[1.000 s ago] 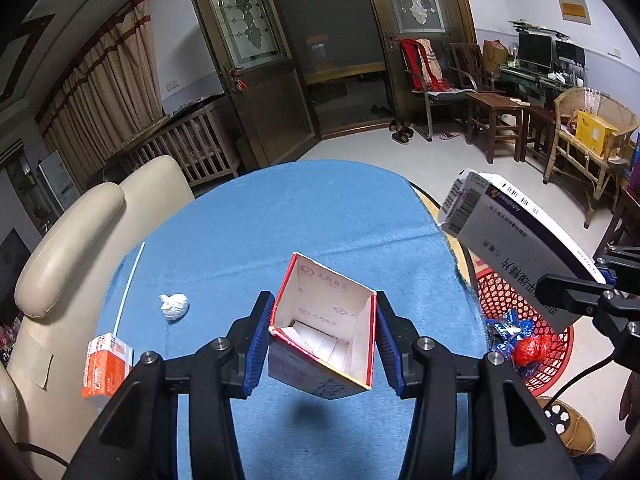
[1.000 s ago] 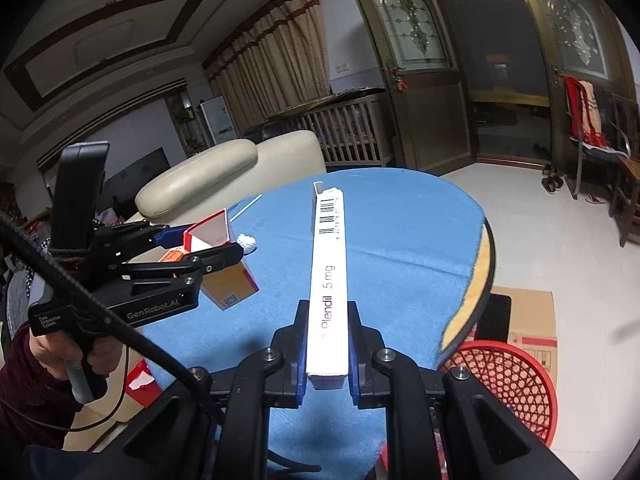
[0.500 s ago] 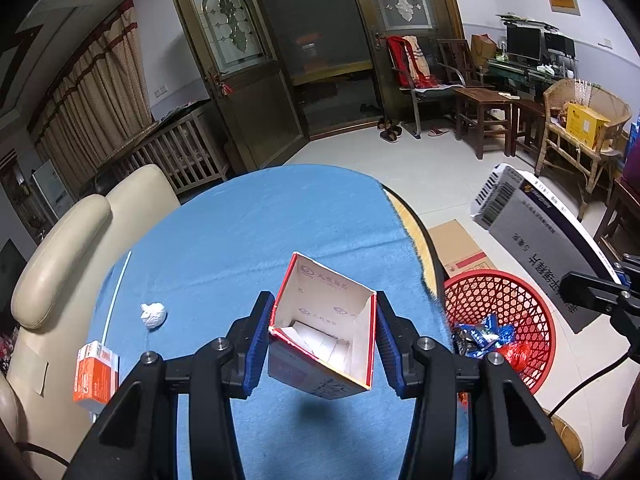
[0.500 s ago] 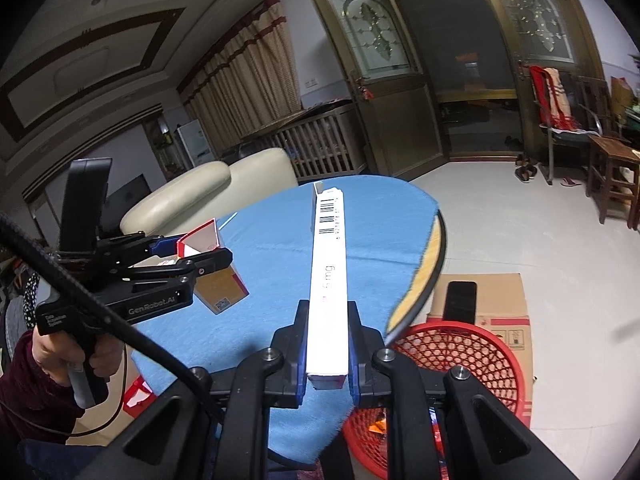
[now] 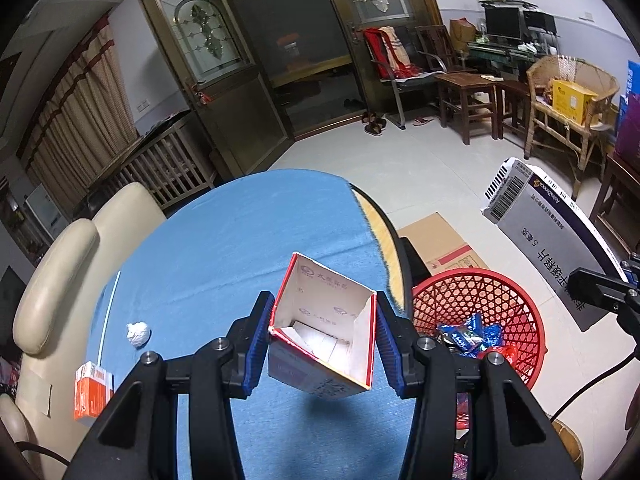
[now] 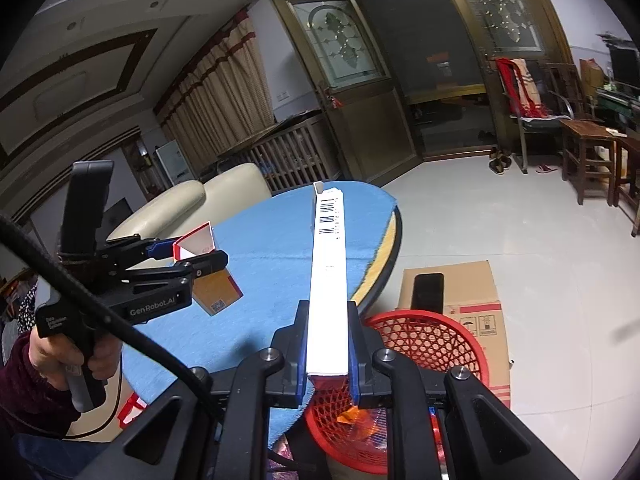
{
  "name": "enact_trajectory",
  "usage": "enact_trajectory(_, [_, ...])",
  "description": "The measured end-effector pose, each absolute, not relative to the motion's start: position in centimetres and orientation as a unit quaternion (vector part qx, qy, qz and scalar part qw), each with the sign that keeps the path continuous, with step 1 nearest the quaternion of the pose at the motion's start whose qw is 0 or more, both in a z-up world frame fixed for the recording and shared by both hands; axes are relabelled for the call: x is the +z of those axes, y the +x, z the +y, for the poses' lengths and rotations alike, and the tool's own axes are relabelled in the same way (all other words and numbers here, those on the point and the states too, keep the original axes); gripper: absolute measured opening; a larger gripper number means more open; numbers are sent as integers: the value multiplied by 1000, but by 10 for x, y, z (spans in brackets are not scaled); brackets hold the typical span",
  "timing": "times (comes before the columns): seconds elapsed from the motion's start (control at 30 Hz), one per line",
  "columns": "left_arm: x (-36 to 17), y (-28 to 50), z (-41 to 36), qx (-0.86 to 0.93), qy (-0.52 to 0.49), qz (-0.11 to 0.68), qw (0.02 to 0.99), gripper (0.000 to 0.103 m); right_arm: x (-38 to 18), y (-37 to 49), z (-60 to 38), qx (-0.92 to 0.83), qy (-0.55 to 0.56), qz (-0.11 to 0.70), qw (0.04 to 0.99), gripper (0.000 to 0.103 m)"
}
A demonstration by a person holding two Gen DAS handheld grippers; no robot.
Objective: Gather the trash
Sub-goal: 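Carry both held boxes over the red basket with both grippers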
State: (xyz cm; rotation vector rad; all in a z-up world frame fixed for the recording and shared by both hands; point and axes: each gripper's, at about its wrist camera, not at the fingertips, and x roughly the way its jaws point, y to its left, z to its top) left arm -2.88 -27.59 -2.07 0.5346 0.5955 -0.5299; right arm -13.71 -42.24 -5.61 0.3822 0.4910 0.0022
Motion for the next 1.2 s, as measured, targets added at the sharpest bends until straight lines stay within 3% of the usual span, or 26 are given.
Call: enact_trajectory(1.2, [-23, -57, -311, -294, 301, 271, 866, 51, -63, -154, -446, -36, 216, 249, 943, 17])
